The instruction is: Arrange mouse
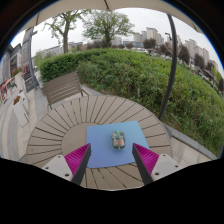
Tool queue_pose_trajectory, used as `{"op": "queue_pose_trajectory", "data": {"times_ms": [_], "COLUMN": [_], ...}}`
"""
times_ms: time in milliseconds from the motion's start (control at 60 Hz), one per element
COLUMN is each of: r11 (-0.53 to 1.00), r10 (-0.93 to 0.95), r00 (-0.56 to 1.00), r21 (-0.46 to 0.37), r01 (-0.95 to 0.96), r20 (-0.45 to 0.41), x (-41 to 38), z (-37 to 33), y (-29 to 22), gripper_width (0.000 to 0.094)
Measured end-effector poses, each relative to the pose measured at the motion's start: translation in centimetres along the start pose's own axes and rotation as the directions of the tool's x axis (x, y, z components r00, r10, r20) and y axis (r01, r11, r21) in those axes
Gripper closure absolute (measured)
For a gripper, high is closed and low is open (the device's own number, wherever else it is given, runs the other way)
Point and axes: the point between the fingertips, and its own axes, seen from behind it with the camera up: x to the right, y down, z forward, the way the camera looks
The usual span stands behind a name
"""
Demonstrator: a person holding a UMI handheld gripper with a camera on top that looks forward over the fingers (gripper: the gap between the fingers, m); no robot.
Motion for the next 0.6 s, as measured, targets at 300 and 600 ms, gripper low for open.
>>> {"op": "queue_pose_trajectory", "data": {"times_ms": [300, 600], "r11": [0.998, 0.999], "r10": [0.02, -0.023], "r00": [0.999, 1.0], "r21": [-0.059, -0.024], "r01": [-0.018, 0.023], "r20": [0.029, -0.006], "x": [-4.1, -4.1], "z": [-15.2, -17.8], "y": [5.3, 5.9], "gripper_width": [0.0092, 0.0086]}}
